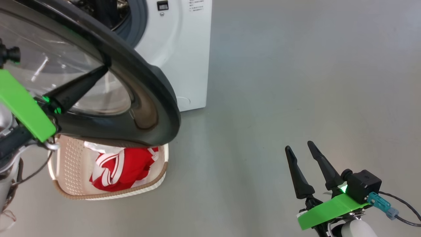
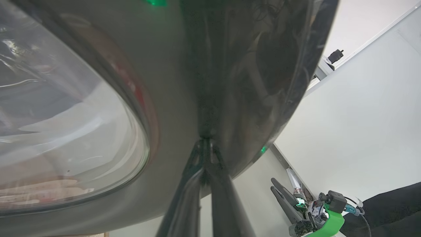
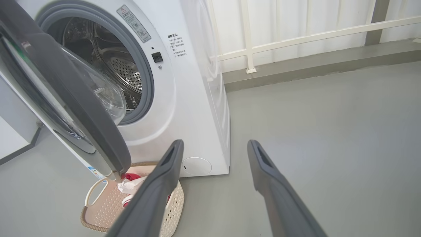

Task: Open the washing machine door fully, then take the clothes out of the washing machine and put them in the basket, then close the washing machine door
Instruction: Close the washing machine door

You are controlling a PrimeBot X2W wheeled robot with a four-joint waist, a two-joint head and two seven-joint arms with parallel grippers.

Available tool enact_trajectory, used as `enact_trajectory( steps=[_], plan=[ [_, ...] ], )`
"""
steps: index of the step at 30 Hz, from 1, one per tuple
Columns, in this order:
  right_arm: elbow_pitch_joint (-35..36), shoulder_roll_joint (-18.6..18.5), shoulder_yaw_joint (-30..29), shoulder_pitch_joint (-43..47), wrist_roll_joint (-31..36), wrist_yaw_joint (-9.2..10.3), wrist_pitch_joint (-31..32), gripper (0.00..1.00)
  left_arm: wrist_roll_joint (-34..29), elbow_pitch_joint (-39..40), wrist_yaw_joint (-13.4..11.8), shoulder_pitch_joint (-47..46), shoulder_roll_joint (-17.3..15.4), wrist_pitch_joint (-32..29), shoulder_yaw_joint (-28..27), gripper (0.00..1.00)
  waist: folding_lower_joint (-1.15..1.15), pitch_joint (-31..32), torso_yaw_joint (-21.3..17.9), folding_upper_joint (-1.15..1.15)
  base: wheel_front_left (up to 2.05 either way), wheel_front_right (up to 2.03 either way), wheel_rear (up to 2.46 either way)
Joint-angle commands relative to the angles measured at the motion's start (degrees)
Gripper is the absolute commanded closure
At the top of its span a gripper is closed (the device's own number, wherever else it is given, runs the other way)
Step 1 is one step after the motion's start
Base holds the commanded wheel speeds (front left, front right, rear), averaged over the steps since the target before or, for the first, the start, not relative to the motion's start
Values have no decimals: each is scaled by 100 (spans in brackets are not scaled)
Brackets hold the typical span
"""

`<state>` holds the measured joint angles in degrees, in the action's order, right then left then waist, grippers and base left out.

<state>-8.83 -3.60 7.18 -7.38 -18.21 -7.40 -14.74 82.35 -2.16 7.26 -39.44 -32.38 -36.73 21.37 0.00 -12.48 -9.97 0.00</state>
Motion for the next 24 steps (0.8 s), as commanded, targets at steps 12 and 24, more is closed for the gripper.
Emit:
enact_trajectory(
  steps=[12,24],
  plan=[
    [197,67,167,-212,-20,-9,-26,0,32,-463,23,-837,-624,643,-39,100,0,-243,-499,0,0,0,0],
    [254,71,195,-176,-203,-9,-26,0,119,-987,23,-1144,-904,1152,18,100,0,-325,-866,0,0,0,0]
  ],
)
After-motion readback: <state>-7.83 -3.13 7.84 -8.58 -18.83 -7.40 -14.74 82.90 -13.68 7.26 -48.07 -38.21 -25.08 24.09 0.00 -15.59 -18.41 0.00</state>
